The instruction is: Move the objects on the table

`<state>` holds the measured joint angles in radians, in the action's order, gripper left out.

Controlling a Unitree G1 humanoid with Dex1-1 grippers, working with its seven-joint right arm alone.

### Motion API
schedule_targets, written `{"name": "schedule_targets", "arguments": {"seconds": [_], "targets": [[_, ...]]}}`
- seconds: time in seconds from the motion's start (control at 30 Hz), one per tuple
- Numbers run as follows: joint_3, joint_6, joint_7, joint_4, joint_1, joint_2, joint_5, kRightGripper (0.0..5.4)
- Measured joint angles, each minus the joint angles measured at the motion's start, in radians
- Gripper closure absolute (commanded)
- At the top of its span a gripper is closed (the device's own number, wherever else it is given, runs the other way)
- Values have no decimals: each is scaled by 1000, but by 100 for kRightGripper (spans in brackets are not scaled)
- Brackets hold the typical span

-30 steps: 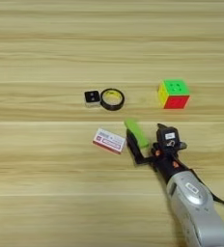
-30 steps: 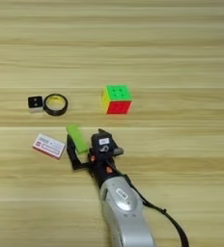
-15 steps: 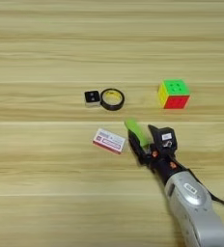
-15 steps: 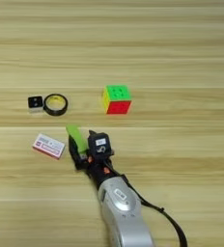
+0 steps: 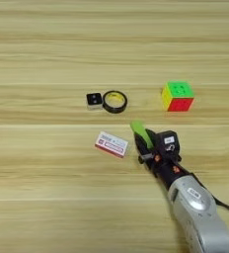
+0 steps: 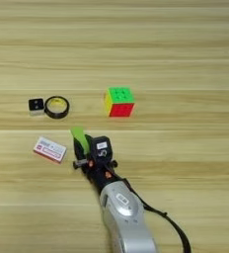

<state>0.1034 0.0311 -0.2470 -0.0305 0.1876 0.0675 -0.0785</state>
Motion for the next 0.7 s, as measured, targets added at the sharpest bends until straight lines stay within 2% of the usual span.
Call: {"name": "schedule_targets", "arguments": {"seconds": [0.5, 0.7], "targets": [[-3, 12, 0, -15, -3, 11, 11, 402], [-30, 36, 2, -58, -33, 28, 12, 402]]}}
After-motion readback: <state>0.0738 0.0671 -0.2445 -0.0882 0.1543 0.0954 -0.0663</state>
